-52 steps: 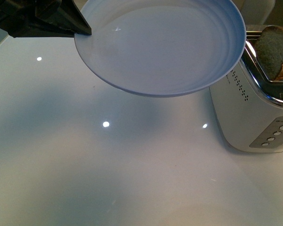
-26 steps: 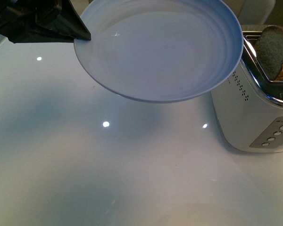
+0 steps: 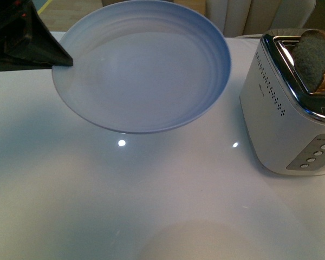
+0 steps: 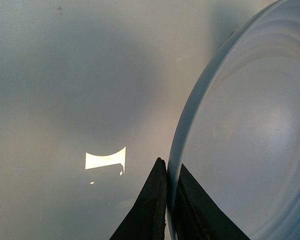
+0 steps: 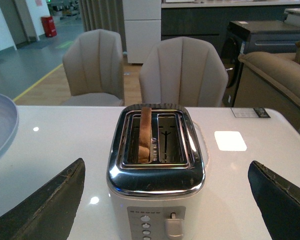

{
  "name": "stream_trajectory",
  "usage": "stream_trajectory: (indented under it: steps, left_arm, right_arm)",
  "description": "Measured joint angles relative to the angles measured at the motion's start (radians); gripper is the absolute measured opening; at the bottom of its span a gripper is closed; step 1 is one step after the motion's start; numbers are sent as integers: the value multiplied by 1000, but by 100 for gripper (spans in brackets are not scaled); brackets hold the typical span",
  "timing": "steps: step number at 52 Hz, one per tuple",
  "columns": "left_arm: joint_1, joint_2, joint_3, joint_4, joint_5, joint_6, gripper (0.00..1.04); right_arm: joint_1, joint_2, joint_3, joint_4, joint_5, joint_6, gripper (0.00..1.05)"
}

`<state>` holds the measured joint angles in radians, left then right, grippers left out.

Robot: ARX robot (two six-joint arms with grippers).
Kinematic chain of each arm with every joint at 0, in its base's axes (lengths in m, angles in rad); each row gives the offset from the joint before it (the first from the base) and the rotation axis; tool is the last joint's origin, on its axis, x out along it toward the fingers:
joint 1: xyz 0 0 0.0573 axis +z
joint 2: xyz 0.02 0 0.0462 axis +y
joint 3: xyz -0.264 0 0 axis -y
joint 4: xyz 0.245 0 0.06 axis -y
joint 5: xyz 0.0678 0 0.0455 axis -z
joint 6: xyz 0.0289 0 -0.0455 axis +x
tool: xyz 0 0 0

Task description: Left arm holds plate, right arm toasts bread

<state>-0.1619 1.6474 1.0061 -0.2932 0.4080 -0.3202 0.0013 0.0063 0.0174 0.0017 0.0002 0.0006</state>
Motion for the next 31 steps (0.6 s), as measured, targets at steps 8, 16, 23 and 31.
stream_trajectory:
  steps: [8,16,23,31]
  left_arm:
    - [89,13,-32,14,16,42,3]
    - [161,36,-60,30,39,79,3]
    - [190,48,-76,48,69,103,3]
    - [231,87,-79,72,93,136,3]
  right_arm:
    - [0,0,0,0,0,0,96]
    - [0,0,0,0,0,0,96]
    - [0,0,0,0,0,0,96]
    - [0,-1,0,0,0,0,96]
